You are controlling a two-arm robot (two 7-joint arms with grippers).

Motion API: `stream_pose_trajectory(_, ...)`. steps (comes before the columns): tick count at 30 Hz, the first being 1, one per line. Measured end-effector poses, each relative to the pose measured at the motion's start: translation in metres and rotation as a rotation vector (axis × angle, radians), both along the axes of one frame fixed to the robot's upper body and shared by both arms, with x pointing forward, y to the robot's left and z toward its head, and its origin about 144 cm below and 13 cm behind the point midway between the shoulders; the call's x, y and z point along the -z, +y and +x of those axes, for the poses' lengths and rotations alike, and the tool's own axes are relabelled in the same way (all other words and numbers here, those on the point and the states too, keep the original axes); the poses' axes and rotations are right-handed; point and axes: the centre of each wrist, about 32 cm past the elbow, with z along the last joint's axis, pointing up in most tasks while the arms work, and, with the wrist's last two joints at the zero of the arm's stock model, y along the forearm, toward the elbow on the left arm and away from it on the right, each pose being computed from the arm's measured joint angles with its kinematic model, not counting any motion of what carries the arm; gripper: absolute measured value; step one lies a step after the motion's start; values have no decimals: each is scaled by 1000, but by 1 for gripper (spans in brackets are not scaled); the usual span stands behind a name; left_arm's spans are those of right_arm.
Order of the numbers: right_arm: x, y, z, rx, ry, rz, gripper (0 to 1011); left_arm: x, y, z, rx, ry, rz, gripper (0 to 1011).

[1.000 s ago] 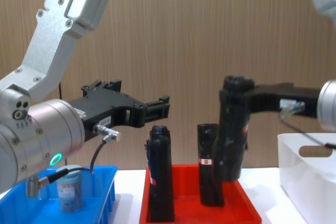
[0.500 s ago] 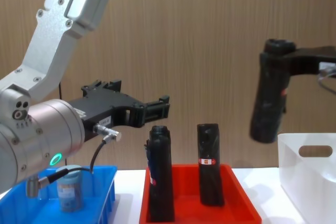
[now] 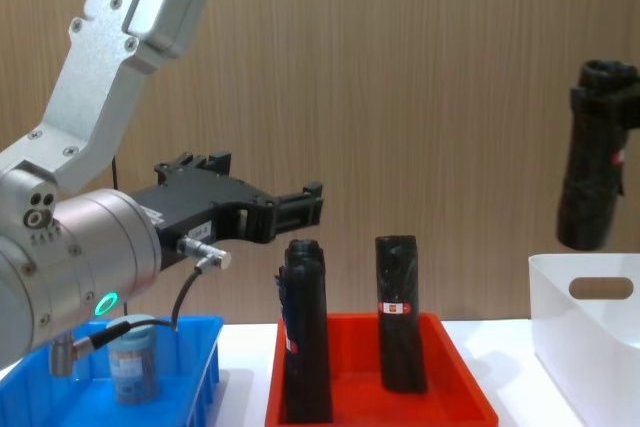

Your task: Pick the cotton swabs from the blue box and place them into the white box.

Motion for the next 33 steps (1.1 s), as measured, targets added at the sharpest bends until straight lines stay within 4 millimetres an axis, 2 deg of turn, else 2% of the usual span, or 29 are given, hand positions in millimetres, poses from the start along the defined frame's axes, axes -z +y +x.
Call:
stream_pose_trajectory(18, 27, -26, 21, 137, 65, -61, 445, 0, 0, 0, 0, 0, 0, 1004)
stream_pose_trajectory(25, 38, -32, 27, 170, 90, -72, 603, 0, 0, 0, 0, 0, 0, 1004)
stream_pose_trajectory(27, 39, -33, 28, 173, 93, -72, 700, 0, 0, 0, 0, 0, 0, 1004)
stream_pose_trajectory(33, 46, -36, 31, 184, 104, -73, 850, 0, 0, 0, 0, 0, 0, 1004)
